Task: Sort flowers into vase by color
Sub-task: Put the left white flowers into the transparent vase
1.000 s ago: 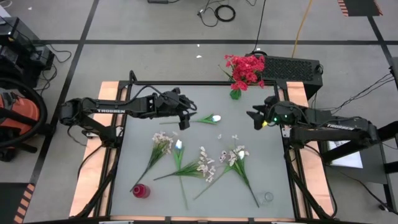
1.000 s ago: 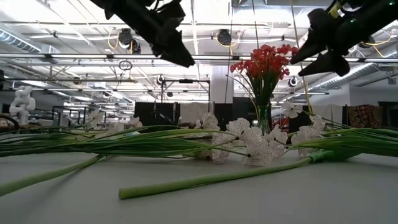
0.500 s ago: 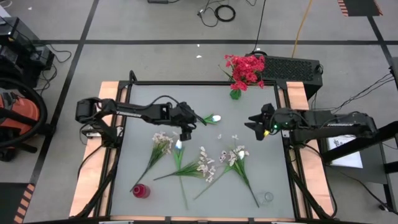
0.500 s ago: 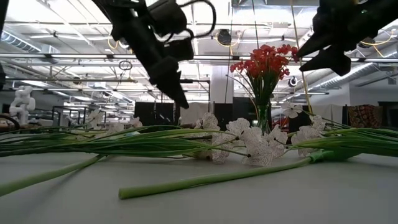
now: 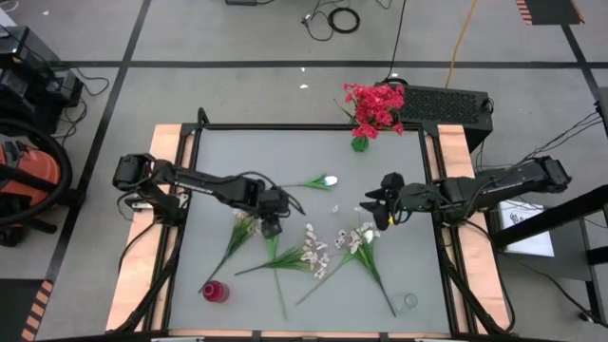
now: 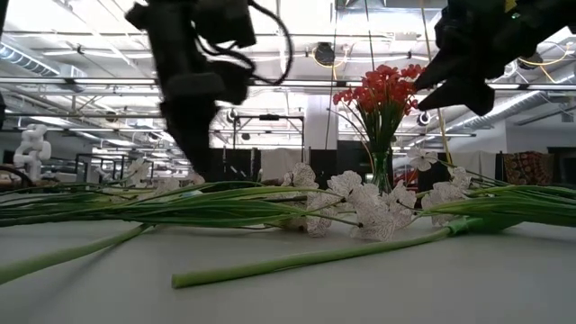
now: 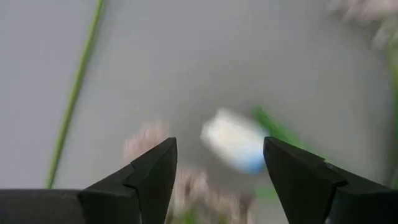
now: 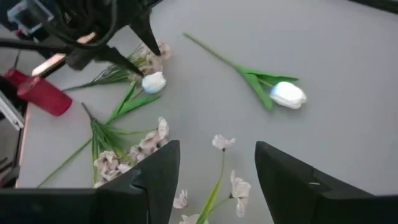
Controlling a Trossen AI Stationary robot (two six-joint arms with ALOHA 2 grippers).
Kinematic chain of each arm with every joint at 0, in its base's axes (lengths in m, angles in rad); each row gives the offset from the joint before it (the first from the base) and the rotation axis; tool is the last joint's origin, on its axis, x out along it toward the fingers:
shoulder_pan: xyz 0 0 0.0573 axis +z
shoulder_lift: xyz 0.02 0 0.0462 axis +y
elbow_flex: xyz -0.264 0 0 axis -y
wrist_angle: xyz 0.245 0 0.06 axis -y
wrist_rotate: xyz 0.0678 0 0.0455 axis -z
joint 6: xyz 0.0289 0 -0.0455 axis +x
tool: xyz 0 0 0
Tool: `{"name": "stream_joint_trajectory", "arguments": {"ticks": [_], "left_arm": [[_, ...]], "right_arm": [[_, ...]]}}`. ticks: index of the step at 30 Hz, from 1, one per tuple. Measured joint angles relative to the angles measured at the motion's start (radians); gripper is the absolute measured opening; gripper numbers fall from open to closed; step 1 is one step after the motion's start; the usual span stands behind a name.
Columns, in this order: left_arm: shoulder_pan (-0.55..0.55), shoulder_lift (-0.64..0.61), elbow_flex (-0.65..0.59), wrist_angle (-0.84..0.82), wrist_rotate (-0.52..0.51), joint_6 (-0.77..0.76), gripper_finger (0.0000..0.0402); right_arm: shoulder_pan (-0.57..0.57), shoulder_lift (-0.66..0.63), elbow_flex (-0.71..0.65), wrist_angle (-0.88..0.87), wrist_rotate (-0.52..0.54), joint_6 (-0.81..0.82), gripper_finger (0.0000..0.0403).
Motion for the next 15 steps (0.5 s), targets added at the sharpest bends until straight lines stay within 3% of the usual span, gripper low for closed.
{"name": "stream_joint_trajectory", "arguments": {"ticks": [10,15], "left_arm": [[-0.242,-0.138,0.022,-0.311,-0.071,-0.44,0.0247],[-0.35,-0.139,-0.022,-0.337,-0.152,-0.543,0.0247]], "right_arm": [[0.0,0.01,0.0,0.02,-0.009,-0.039,0.0201],[0.0,0.01,0.0,0.041,-0.009,-0.044,0.0201]]}}
